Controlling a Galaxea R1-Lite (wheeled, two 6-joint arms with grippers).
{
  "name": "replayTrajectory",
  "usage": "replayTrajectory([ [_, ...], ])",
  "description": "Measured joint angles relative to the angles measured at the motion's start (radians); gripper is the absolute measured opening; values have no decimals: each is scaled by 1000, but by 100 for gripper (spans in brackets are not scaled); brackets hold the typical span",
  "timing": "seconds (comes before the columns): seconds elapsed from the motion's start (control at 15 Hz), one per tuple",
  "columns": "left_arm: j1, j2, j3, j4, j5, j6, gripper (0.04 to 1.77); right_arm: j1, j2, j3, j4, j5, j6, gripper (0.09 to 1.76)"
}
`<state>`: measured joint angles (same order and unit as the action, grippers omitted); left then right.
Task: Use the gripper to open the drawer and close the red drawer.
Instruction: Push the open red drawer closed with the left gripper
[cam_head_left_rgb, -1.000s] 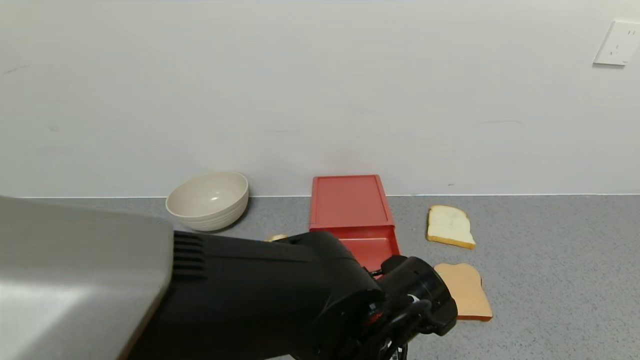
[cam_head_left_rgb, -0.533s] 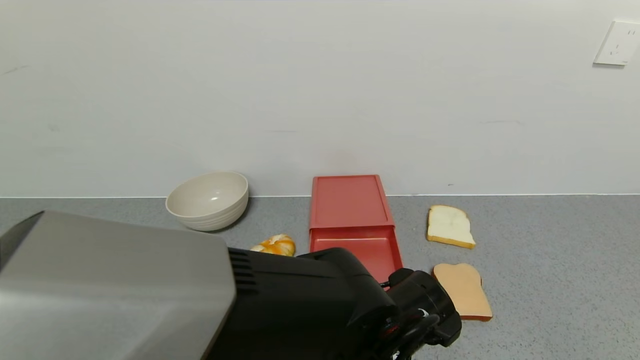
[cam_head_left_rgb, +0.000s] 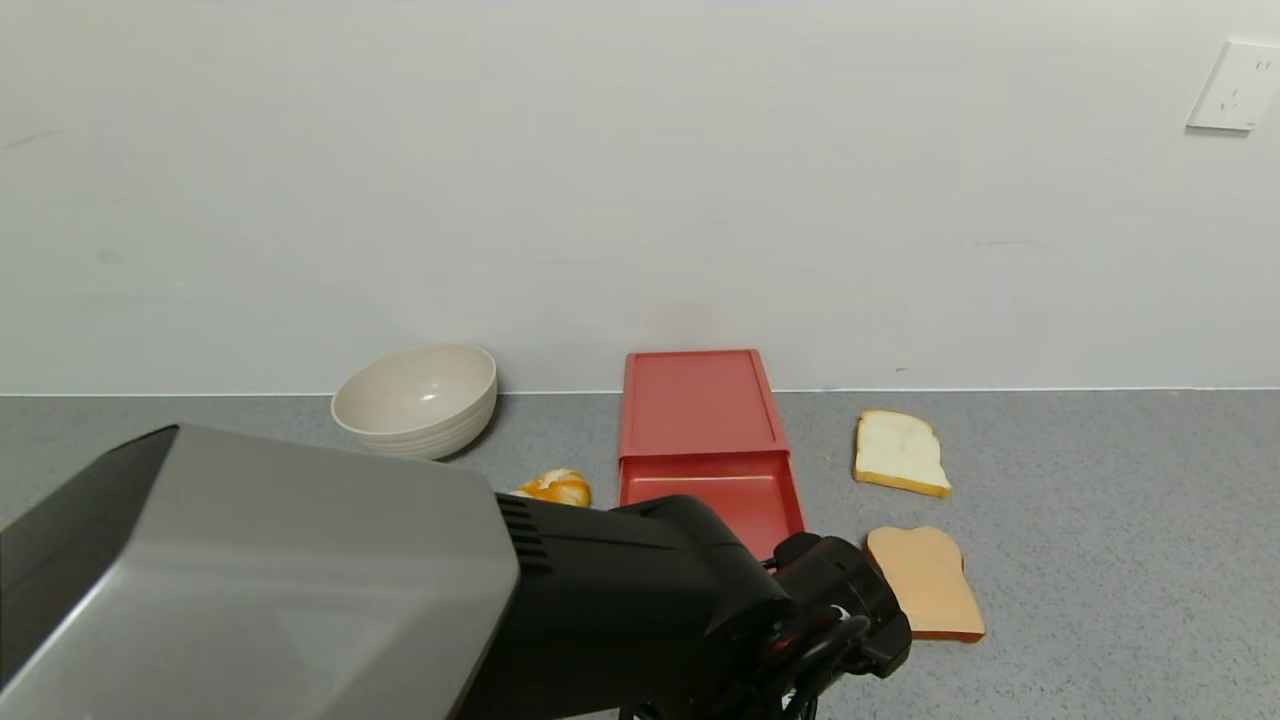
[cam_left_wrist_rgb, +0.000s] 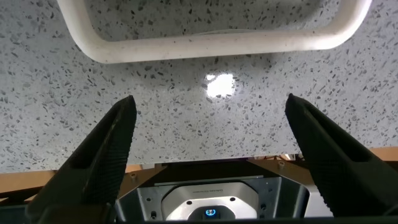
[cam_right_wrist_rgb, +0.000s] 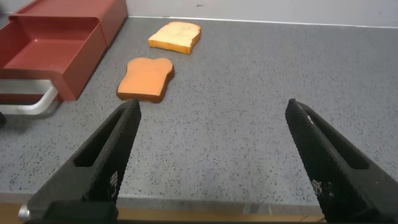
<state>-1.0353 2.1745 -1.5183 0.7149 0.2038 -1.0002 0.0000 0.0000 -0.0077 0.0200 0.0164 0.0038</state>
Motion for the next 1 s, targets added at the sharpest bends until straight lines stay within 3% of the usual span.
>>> replayTrajectory([
  [0.6, 3, 47, -3, -64, 47, -15, 172, 0, 0, 0, 0, 0, 0, 171],
  [1.0, 4, 62, -9, -79, 152, -17, 172, 0, 0, 0, 0, 0, 0, 171],
])
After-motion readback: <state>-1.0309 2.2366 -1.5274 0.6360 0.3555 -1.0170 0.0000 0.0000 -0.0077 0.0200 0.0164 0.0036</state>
